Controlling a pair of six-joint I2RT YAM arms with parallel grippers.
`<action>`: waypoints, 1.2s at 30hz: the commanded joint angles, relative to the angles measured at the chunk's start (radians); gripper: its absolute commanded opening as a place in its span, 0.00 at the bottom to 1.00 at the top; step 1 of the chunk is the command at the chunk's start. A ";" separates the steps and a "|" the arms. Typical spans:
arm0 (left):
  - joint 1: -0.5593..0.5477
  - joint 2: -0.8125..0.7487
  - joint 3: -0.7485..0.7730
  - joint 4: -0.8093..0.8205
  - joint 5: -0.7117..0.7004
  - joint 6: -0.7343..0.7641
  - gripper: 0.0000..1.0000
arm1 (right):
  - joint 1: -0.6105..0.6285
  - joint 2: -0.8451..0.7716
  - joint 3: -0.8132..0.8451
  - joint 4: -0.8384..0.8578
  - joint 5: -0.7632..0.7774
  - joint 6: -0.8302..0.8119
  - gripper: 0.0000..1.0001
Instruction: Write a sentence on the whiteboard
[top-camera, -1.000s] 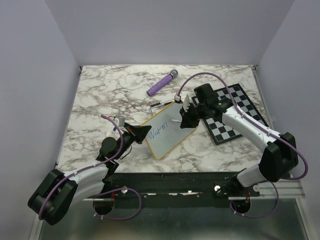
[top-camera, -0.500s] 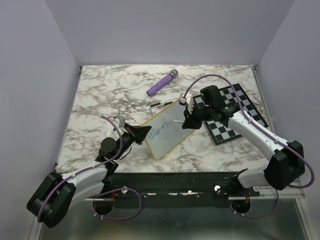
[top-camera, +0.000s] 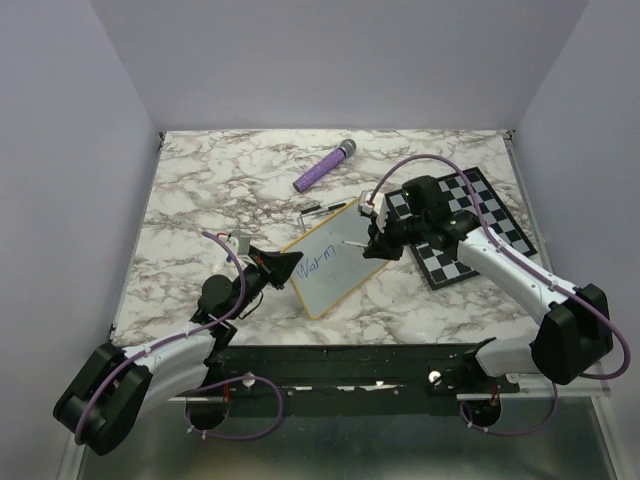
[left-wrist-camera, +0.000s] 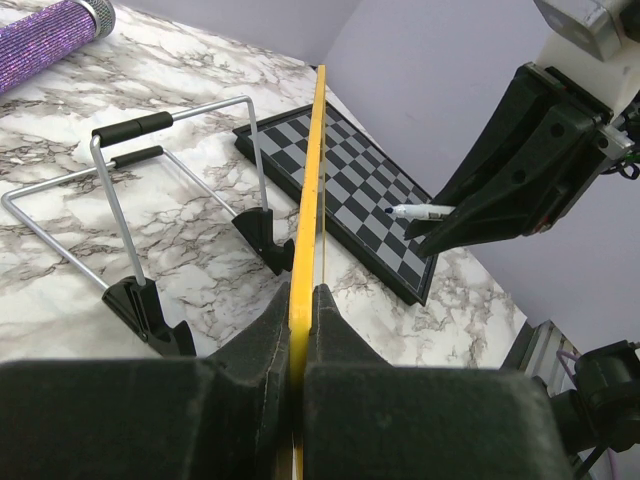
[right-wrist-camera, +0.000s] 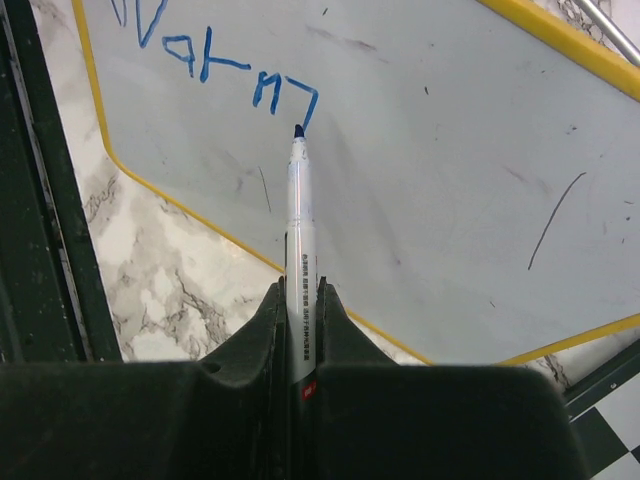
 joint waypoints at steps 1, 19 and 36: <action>-0.004 0.011 -0.003 -0.017 0.025 0.042 0.00 | -0.009 -0.048 -0.073 0.103 -0.017 -0.063 0.01; -0.004 0.009 0.001 -0.022 0.024 0.042 0.00 | -0.012 -0.027 -0.029 0.031 0.017 -0.105 0.00; -0.004 0.014 0.000 -0.019 0.027 0.033 0.00 | -0.043 0.016 0.002 0.084 0.066 -0.063 0.00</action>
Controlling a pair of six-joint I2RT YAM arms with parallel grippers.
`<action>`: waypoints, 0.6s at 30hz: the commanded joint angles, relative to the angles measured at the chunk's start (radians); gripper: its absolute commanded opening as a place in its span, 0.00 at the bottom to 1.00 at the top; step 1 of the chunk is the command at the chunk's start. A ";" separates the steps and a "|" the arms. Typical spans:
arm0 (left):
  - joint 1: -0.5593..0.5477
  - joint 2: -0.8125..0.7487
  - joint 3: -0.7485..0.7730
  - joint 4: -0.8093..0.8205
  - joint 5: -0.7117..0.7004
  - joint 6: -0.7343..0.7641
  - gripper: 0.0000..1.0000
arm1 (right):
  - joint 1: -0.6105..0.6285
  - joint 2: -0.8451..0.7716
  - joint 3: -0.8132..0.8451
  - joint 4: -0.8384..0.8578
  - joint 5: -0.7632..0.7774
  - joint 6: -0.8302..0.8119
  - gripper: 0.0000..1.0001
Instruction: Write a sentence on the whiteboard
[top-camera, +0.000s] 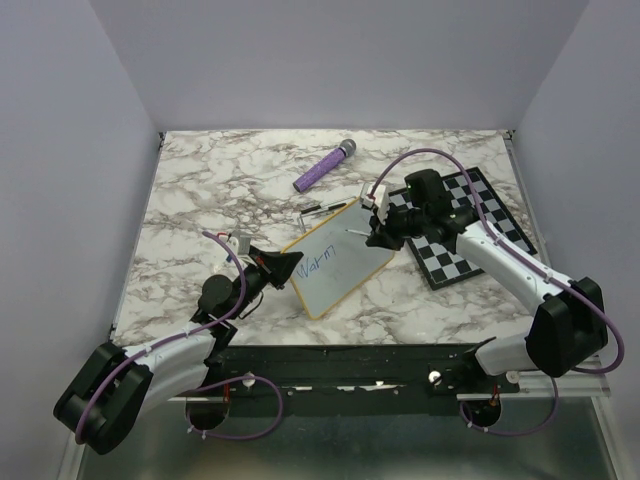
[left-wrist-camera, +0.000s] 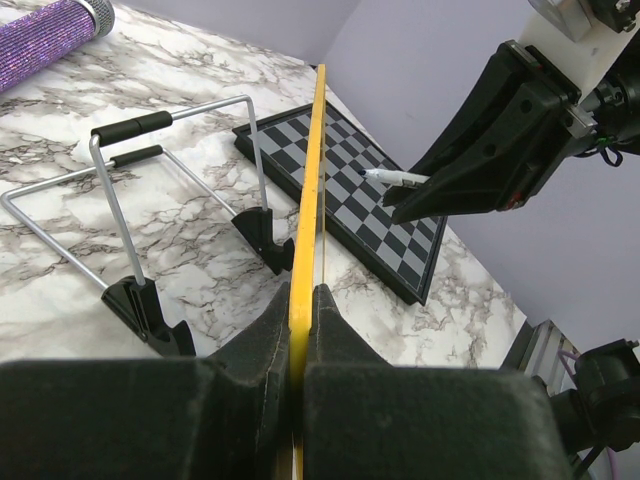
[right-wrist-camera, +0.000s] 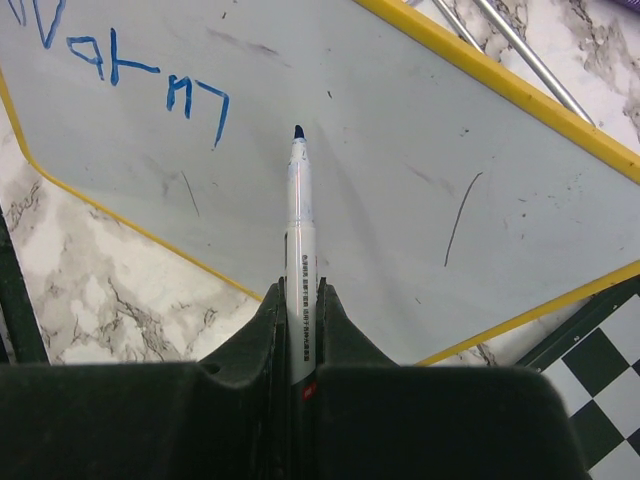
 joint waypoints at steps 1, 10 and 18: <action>-0.004 0.009 -0.001 -0.023 0.026 0.034 0.00 | -0.006 -0.021 -0.011 0.038 0.022 -0.006 0.01; -0.004 0.021 0.010 -0.020 0.030 0.033 0.00 | -0.006 -0.010 -0.020 0.080 0.007 0.037 0.01; -0.004 0.023 0.013 -0.017 0.034 0.027 0.00 | -0.005 0.022 -0.032 0.078 -0.036 0.037 0.01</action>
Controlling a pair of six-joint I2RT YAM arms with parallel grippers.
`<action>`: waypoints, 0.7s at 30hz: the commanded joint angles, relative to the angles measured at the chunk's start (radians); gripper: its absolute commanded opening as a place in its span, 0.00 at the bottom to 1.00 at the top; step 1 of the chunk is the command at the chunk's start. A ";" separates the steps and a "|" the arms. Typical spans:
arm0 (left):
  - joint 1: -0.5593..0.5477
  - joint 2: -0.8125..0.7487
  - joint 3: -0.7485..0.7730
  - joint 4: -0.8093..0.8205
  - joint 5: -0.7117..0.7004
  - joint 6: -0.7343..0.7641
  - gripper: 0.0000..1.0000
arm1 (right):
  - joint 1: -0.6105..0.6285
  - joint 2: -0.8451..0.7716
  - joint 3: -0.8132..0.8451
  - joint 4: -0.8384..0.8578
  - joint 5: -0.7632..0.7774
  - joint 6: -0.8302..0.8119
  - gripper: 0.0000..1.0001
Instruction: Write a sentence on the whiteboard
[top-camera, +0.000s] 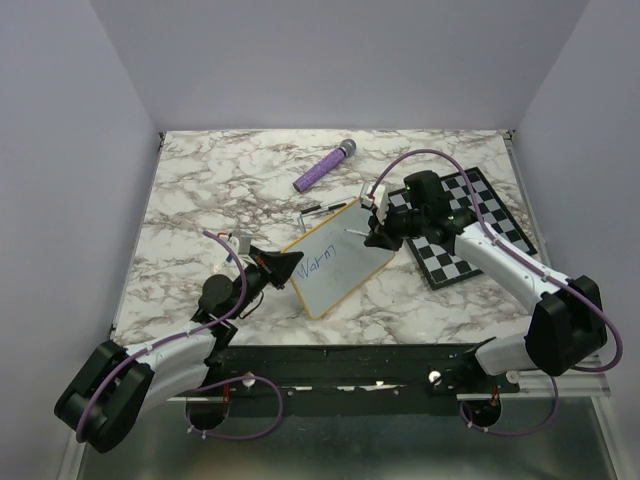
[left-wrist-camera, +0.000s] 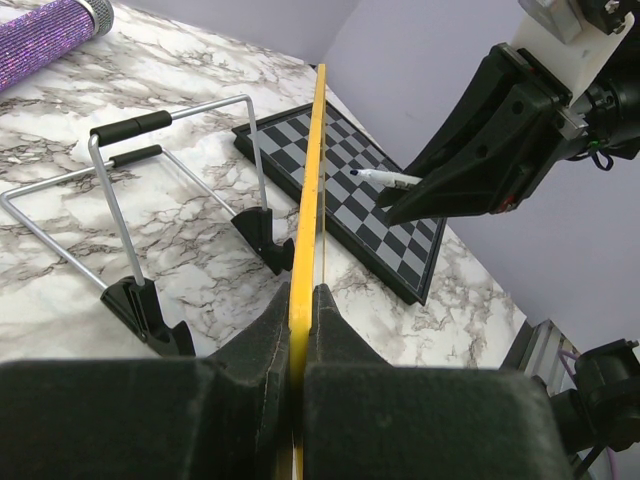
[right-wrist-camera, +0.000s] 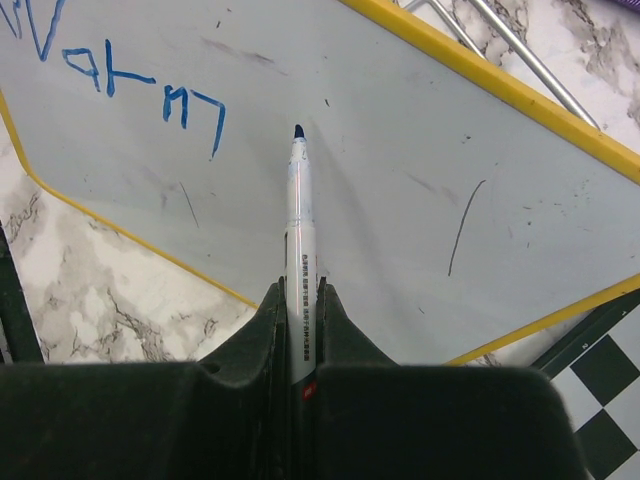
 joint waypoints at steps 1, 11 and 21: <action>-0.004 0.013 0.011 -0.024 0.031 0.026 0.00 | -0.005 0.024 -0.010 0.028 -0.033 0.010 0.00; -0.004 0.030 0.014 -0.012 0.035 0.023 0.00 | -0.003 0.016 -0.026 0.031 -0.032 -0.021 0.01; -0.004 0.030 0.022 -0.018 0.037 0.026 0.00 | 0.011 0.016 -0.036 -0.003 -0.065 -0.071 0.01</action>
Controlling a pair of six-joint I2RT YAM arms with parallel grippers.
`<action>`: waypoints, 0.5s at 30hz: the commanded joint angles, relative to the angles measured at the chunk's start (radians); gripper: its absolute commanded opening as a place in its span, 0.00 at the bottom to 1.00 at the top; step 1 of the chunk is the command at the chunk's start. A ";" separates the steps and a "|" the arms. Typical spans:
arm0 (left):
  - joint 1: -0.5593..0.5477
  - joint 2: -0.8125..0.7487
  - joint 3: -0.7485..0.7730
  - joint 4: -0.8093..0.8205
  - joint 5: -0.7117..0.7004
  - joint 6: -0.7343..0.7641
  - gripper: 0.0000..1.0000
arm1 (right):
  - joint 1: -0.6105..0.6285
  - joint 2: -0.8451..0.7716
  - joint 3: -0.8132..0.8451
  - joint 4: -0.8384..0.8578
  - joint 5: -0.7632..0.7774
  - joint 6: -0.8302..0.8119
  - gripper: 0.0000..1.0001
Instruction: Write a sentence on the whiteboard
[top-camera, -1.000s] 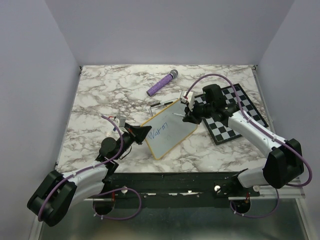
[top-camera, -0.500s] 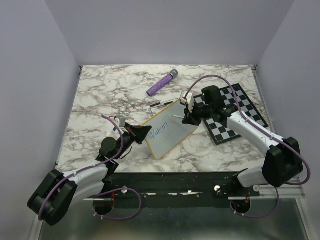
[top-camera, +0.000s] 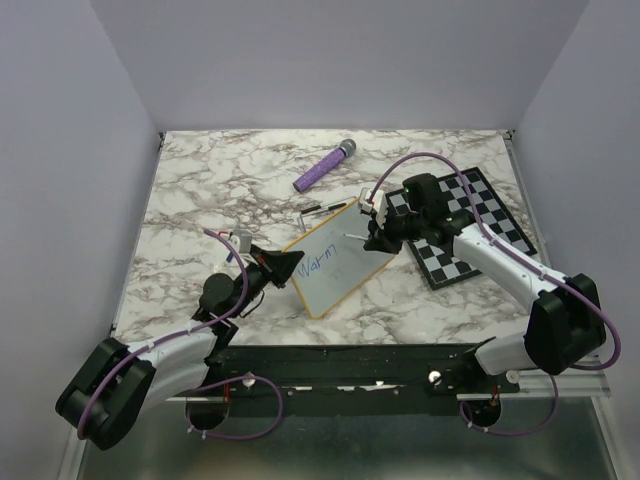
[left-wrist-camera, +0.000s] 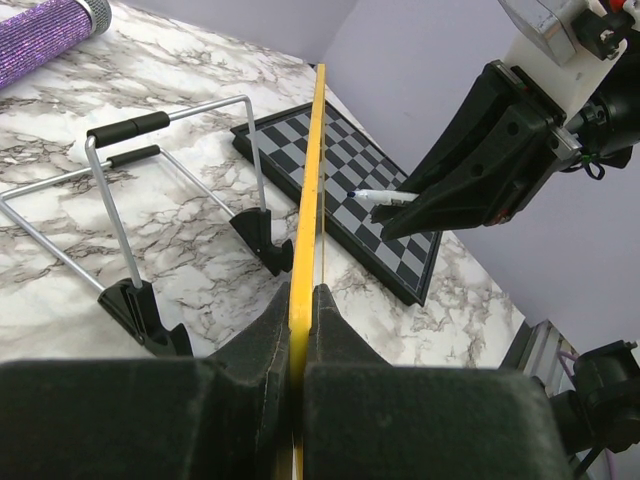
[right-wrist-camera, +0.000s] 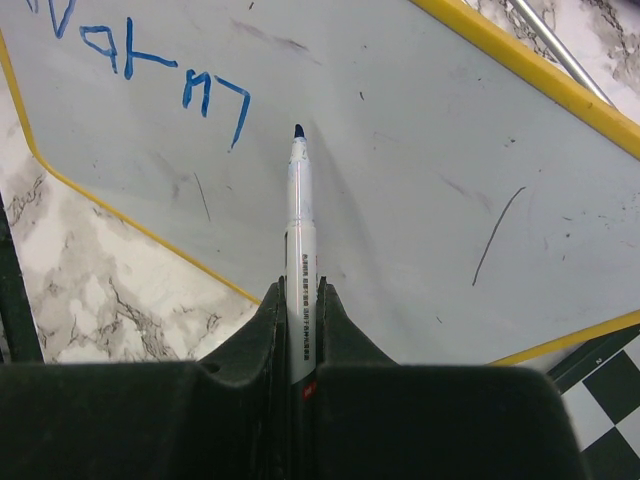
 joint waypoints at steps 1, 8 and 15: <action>-0.004 0.010 0.016 -0.029 0.035 0.030 0.00 | 0.012 0.005 -0.014 -0.007 -0.023 -0.033 0.01; -0.004 0.016 0.025 -0.034 0.040 0.027 0.00 | 0.018 -0.005 -0.020 0.018 0.031 -0.018 0.00; -0.004 0.025 0.023 -0.025 0.040 0.027 0.00 | 0.043 0.012 -0.015 0.033 0.061 -0.004 0.01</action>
